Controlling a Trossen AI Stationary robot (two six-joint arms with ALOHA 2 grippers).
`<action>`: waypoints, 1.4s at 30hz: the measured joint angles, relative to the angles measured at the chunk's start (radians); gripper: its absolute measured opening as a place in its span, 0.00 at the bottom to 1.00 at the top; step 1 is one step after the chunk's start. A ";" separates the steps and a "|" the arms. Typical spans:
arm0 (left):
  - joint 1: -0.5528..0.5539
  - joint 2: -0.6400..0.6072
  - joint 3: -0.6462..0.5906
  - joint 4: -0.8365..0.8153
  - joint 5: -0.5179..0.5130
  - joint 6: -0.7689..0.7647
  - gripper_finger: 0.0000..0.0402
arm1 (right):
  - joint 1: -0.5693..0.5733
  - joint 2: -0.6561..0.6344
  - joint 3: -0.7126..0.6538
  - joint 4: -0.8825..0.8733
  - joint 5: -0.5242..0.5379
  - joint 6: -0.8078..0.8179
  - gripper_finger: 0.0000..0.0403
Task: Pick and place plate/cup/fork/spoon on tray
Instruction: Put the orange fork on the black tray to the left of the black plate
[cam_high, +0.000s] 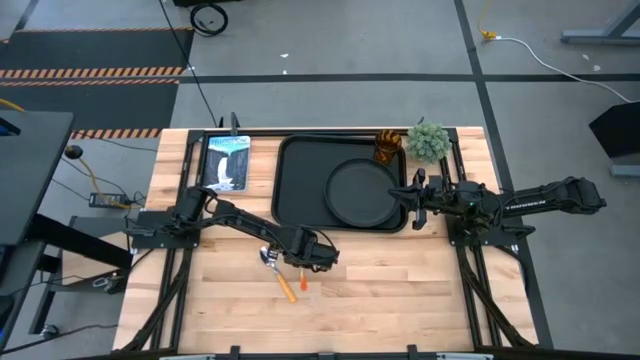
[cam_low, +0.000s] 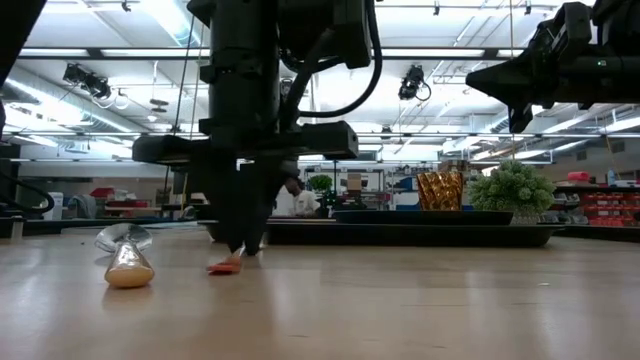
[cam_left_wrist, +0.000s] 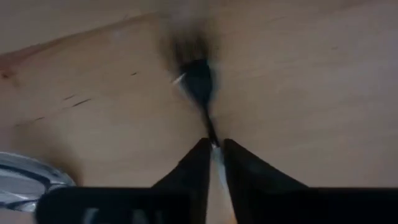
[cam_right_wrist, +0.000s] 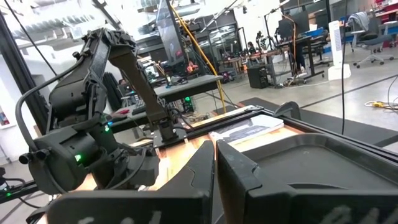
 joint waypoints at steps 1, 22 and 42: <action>0.000 0.000 0.000 0.000 0.000 -0.006 0.09 | 0.000 0.000 0.000 0.000 0.000 0.000 0.06; 0.034 -0.081 0.002 0.062 0.080 -0.058 0.03 | 0.000 0.000 0.000 0.000 0.000 0.000 0.06; 0.466 -0.117 0.002 0.094 0.007 0.353 0.04 | 0.000 0.000 0.000 0.000 0.000 0.000 0.06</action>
